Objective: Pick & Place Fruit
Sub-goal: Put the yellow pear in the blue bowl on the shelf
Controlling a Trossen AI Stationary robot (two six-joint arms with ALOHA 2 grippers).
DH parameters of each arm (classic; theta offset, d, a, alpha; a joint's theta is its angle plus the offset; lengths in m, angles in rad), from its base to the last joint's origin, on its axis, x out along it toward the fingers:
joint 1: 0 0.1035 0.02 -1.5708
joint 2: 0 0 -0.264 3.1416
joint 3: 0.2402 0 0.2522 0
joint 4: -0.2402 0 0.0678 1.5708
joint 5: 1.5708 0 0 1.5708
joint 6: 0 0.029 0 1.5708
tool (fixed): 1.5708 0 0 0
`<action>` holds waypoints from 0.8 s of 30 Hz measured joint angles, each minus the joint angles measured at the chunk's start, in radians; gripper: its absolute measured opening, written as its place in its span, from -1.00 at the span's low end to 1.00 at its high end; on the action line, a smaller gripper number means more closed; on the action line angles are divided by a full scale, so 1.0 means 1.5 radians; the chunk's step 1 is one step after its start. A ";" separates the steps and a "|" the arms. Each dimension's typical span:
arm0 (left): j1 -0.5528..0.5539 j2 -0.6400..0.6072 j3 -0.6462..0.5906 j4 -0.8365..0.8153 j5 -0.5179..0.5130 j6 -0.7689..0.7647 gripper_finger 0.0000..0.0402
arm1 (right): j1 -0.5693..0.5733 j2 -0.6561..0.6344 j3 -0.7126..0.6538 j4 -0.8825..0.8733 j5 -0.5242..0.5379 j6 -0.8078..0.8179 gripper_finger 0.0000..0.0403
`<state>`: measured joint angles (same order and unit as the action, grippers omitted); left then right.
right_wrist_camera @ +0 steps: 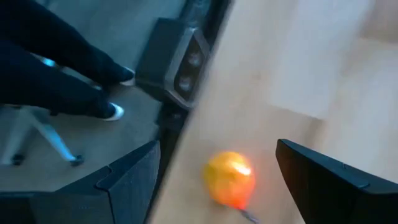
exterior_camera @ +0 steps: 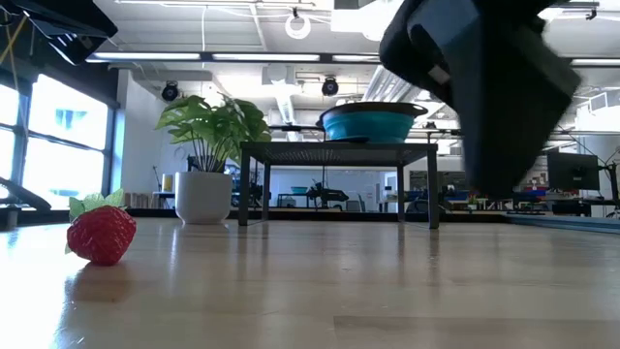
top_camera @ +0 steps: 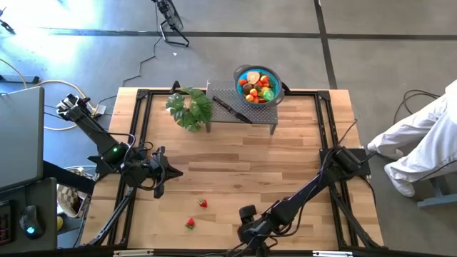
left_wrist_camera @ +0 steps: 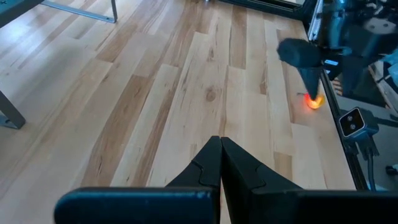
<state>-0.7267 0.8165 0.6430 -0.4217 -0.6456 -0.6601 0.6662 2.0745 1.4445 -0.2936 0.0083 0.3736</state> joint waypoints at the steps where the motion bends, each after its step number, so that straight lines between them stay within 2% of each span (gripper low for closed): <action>1: 0.000 0.000 0.000 0.000 0.000 0.000 -1.00 | 0.001 0.005 0.001 0.005 -0.003 0.000 0.56; 5: 0.000 0.000 0.000 0.000 0.000 0.000 -1.00 | 0.011 0.021 -0.001 -0.001 -0.003 0.007 0.56; 11: 0.000 0.000 0.000 -0.003 0.000 0.000 -1.00 | 0.016 0.021 -0.013 -0.013 0.049 0.011 0.56; 24: 0.000 0.000 0.000 0.000 -0.002 0.000 -1.00 | 0.016 0.020 -0.033 -0.004 0.044 0.015 0.56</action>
<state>-0.7267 0.8165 0.6430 -0.4221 -0.6491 -0.6601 0.6903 2.1052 1.3952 -0.3000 0.0742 0.3958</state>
